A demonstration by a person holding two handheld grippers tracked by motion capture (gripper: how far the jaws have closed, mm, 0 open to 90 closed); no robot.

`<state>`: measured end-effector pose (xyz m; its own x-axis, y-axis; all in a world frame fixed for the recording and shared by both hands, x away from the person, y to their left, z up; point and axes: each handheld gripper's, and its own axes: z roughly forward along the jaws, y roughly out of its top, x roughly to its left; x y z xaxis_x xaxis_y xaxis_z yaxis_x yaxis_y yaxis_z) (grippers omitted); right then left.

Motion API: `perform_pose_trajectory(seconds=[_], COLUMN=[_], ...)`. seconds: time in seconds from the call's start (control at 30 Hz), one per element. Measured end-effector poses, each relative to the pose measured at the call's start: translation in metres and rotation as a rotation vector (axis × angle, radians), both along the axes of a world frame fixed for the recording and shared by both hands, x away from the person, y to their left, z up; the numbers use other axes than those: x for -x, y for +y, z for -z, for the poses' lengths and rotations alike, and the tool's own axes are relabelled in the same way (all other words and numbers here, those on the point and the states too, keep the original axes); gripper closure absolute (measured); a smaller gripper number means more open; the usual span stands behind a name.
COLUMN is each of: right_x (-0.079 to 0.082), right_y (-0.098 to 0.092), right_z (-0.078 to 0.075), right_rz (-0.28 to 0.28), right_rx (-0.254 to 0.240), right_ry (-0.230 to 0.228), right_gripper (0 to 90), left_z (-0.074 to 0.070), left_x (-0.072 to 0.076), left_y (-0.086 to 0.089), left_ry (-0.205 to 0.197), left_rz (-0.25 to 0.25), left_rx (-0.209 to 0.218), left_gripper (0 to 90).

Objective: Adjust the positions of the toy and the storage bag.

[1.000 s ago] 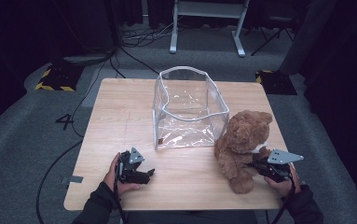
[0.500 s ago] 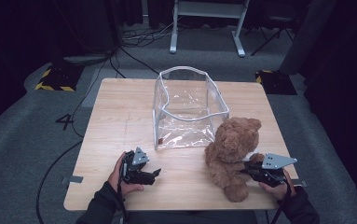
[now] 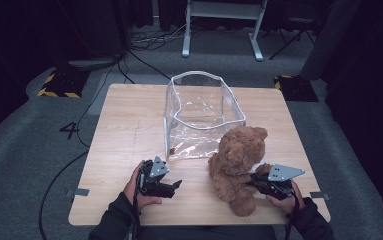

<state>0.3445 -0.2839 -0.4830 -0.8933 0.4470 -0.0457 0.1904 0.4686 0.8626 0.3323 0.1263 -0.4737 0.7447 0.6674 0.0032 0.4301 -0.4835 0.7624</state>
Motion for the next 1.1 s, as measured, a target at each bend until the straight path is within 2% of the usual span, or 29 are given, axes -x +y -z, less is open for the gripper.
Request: perform_pose_trajectory(seconds=[0.23,0.33,0.6,0.8,0.97,1.1], right_x=[-0.006,-0.007,-0.010,-0.012,-0.012,-0.012], right_y=[0.013,0.018,0.036,0.048,0.058,0.063], right_z=[0.001,0.001,0.002,0.003,0.004,0.005], right_rz=[-0.013,-0.023,-0.047,-0.066,-0.079,-0.093], right_rx=[0.005,0.005,0.011,0.011,0.017,0.024], right_ry=[-0.013,-0.011,-0.016,-0.015,-0.016,-0.017], right_gripper=[85.6,85.4,85.0,84.8,84.2,84.0], left_z=[-0.002,-0.006,-0.017,-0.024,-0.037,-0.043], left_x=[-0.001,-0.002,-0.003,-0.002,0.000,0.002], left_y=[0.001,0.000,-0.001,0.001,-0.003,-0.008], left_ry=[0.000,0.001,-0.030,-0.039,-0.062,-0.061], left_rz=[0.000,0.004,0.000,-0.007,0.009,0.023], left_rx=[0.014,0.038,0.058,0.103,0.148,0.189], left_gripper=[16.4,16.7,16.7,16.7,16.5,16.4])
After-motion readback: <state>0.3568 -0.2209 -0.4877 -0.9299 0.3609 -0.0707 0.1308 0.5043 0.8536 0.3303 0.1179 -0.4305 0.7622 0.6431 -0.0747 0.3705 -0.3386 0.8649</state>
